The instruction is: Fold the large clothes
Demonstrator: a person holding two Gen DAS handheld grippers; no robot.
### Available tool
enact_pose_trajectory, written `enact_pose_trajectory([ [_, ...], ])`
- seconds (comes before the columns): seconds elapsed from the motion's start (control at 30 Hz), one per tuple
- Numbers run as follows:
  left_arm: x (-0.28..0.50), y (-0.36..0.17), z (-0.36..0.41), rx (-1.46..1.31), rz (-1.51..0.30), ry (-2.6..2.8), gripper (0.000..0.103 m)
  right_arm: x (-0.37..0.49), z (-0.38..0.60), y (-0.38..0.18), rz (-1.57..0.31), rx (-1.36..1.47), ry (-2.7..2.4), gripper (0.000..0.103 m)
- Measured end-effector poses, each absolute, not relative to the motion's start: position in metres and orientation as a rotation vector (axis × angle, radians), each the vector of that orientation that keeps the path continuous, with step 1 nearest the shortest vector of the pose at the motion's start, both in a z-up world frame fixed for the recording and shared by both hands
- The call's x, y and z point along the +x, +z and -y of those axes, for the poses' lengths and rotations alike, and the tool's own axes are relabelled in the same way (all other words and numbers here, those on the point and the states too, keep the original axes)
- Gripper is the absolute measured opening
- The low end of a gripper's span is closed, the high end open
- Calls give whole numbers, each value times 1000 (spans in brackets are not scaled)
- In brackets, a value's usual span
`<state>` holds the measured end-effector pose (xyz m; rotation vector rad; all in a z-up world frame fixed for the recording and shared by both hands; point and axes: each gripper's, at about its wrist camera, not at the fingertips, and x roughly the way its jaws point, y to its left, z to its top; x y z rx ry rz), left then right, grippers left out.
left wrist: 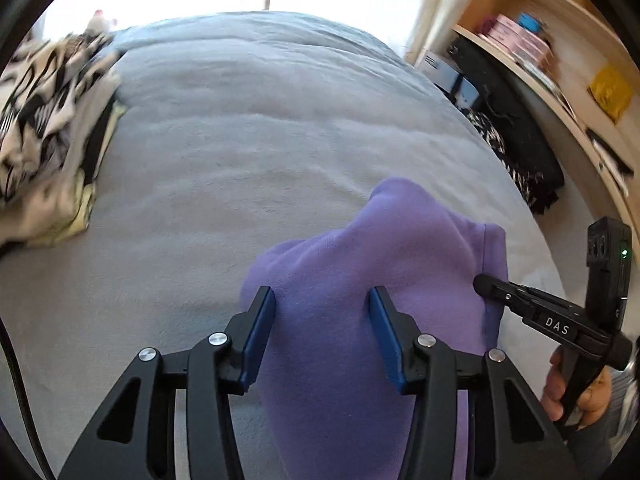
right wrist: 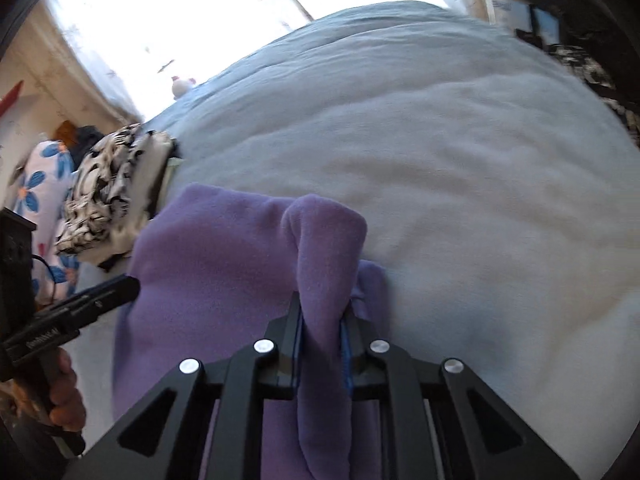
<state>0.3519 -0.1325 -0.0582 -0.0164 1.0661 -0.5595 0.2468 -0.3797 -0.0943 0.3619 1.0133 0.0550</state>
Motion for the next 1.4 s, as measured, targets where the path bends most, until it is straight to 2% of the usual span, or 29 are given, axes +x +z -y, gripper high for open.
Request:
enact_pose_trajectory([
  [0.2,345,-69,177,204,-1019,-474,48,259,387,-138,-1112,400,-1,14],
  [0.4,352,-68,182,198,-1032,-444,52,273,381,-140,-1156,394,-26,16],
  [0.53,343,-61,177,225,-1008,-436,56,264,384,-127,-1142,354,-48,43],
  [0.6,342,-59,174,230,-1005,-434,61,259,385,-119,-1126,365,-46,49],
  [0.93,324,-34,161,208,-1026,-451,64,233,372,-77,-1077,348,-21,49],
  [1.17,292,-10,148,207,-997,-466,69,207,358,-49,-1067,315,23,50],
  [1.27,277,2,138,193,-999,-478,70,193,354,-38,-1069,341,62,57],
  [1.33,267,9,131,183,-1000,-485,73,185,352,-33,-1076,359,83,67],
  [1.4,256,16,125,174,-1000,-492,73,177,348,-26,-1072,360,94,68],
])
